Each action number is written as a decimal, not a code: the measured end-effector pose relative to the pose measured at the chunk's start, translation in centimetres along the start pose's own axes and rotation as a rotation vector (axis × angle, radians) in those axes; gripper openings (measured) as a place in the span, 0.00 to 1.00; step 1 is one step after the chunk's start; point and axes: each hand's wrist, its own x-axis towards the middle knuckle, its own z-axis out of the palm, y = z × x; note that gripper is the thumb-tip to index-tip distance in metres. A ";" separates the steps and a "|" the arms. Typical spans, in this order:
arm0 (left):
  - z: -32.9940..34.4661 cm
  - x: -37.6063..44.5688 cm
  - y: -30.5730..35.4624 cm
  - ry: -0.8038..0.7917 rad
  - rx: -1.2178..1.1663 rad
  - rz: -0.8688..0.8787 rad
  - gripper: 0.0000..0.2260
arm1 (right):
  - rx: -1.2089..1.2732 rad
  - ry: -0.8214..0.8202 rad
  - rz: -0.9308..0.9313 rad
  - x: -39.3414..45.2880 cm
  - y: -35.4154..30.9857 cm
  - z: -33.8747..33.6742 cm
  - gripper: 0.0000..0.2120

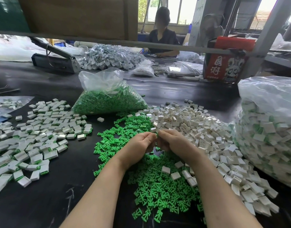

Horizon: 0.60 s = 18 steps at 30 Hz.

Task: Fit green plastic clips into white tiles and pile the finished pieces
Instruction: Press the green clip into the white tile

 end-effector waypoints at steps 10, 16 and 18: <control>-0.1 0.0 0.0 -0.015 -0.013 0.027 0.14 | 0.208 0.078 0.015 0.2 0.2 -0.1 0.17; -0.1 -0.1 0.1 -0.023 -0.029 0.030 0.14 | 0.129 0.099 -0.021 0.7 0.7 0.3 0.17; -0.1 -0.1 0.1 -0.022 -0.042 0.027 0.14 | 0.108 0.129 -0.043 0.8 0.8 0.4 0.17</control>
